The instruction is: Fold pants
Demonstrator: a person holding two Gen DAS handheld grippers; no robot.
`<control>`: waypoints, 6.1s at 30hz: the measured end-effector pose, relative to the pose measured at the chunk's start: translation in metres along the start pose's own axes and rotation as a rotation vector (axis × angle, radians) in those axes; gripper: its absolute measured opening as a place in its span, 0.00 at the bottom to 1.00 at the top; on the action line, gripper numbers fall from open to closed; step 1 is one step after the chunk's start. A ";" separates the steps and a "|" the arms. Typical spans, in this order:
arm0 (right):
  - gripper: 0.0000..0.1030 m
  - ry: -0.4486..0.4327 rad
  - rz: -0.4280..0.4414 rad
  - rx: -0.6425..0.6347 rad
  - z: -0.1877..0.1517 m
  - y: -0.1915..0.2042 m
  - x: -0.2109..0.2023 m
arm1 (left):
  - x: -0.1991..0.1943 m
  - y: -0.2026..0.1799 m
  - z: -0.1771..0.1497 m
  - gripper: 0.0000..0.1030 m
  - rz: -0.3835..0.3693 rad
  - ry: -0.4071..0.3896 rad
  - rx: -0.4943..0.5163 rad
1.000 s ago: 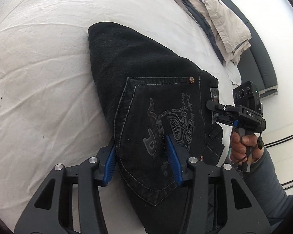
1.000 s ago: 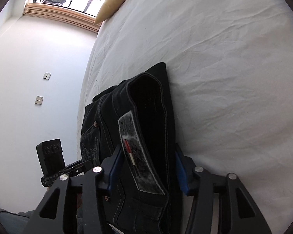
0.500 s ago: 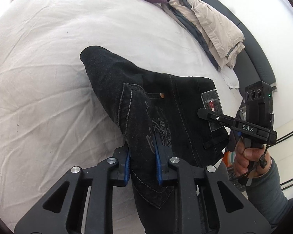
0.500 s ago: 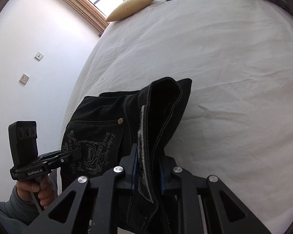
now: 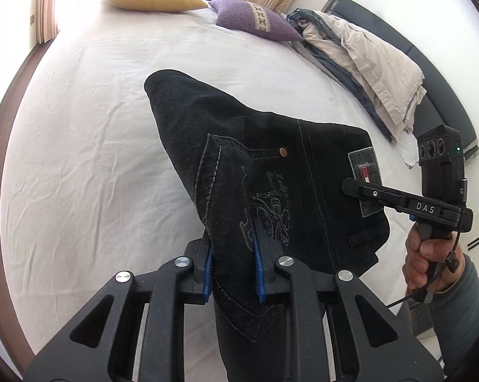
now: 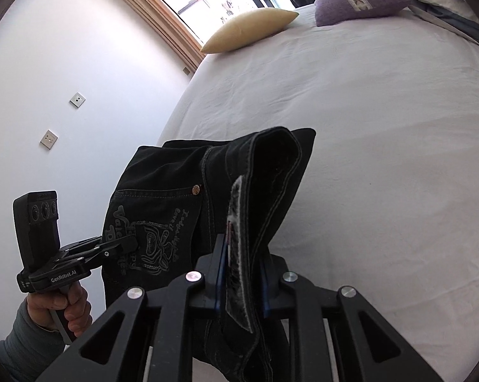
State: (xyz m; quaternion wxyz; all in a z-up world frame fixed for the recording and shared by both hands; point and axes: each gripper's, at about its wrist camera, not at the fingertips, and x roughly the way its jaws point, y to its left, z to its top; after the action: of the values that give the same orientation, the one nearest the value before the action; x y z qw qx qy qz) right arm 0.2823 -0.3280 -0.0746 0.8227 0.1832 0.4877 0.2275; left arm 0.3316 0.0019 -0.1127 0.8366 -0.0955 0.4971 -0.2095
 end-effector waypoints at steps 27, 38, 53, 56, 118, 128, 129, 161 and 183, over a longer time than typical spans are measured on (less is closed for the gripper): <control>0.84 -0.318 -0.193 -0.003 -0.057 0.014 -0.095 | -0.118 0.004 -0.091 1.00 0.344 -0.413 0.074; 1.00 -0.772 -0.329 -0.271 -0.117 0.159 -0.237 | -0.277 -0.133 -0.147 1.00 0.607 -0.801 0.184; 1.00 -0.567 -0.435 -0.230 -0.154 0.185 -0.203 | -0.206 -0.121 -0.178 1.00 0.567 -0.353 -0.021; 1.00 -0.489 -0.445 -0.183 -0.162 0.175 -0.180 | -0.186 -0.114 -0.180 1.00 0.565 -0.307 -0.023; 1.00 -0.248 -0.472 -0.141 -0.174 0.156 -0.119 | -0.127 -0.085 -0.180 1.00 0.536 -0.181 -0.074; 1.00 -0.245 -0.471 -0.140 -0.174 0.155 -0.118 | -0.127 -0.084 -0.178 1.00 0.535 -0.179 -0.073; 1.00 -0.246 -0.472 -0.140 -0.174 0.156 -0.119 | -0.127 -0.084 -0.178 1.00 0.534 -0.179 -0.073; 1.00 -0.241 -0.470 -0.138 -0.179 0.156 -0.117 | -0.125 -0.084 -0.184 1.00 0.527 -0.169 -0.071; 1.00 -0.233 -0.464 -0.134 -0.185 0.157 -0.116 | -0.125 -0.079 -0.182 1.00 0.520 -0.164 -0.064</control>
State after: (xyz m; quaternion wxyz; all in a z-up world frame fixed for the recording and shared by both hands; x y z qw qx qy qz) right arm 0.0387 -0.2473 0.0059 0.9137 0.0367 0.4025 0.0417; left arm 0.1006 -0.0039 -0.0737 0.8964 -0.0075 0.4417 0.0365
